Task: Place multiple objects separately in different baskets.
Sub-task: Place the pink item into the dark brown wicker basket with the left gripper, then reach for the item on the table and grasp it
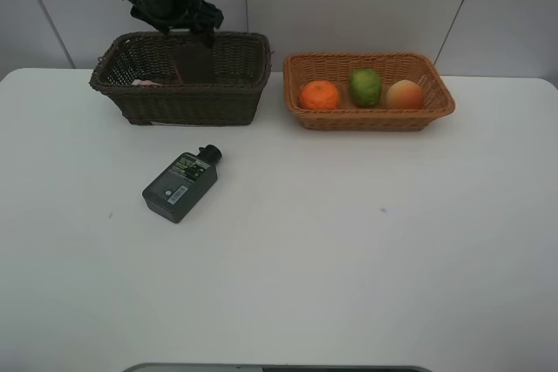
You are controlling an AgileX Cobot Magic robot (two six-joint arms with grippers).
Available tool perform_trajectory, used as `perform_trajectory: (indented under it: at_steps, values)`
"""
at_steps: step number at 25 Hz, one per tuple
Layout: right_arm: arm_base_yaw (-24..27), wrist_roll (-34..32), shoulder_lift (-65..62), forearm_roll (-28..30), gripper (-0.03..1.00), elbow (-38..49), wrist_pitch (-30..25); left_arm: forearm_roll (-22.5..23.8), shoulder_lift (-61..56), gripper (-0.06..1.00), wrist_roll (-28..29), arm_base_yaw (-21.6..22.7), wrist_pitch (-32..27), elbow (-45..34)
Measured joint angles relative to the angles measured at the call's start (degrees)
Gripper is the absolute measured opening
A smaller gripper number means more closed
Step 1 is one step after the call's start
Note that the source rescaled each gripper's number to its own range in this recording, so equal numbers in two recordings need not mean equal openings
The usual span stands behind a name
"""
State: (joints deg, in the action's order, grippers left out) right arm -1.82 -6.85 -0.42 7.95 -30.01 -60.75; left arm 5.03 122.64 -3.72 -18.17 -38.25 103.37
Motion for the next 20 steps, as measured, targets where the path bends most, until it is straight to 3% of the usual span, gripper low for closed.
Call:
perform_trajectory:
  at_steps: [7,16,20]
  values:
    - [0.0,0.0,0.0,0.0,0.77,0.0,0.0,-1.0,-5.4,0.95,0.0,-0.6,-7.9,-2.6]
    - [0.0,0.0,0.0,0.0,0.77,0.0,0.0,-2.9,-14.8,0.95,0.0,-2.7,-4.9,-20.6]
    - [0.0,0.0,0.0,0.0,0.77,0.0,0.0,-3.8,-16.5,0.95,0.0,-5.5,-4.5,-26.6]
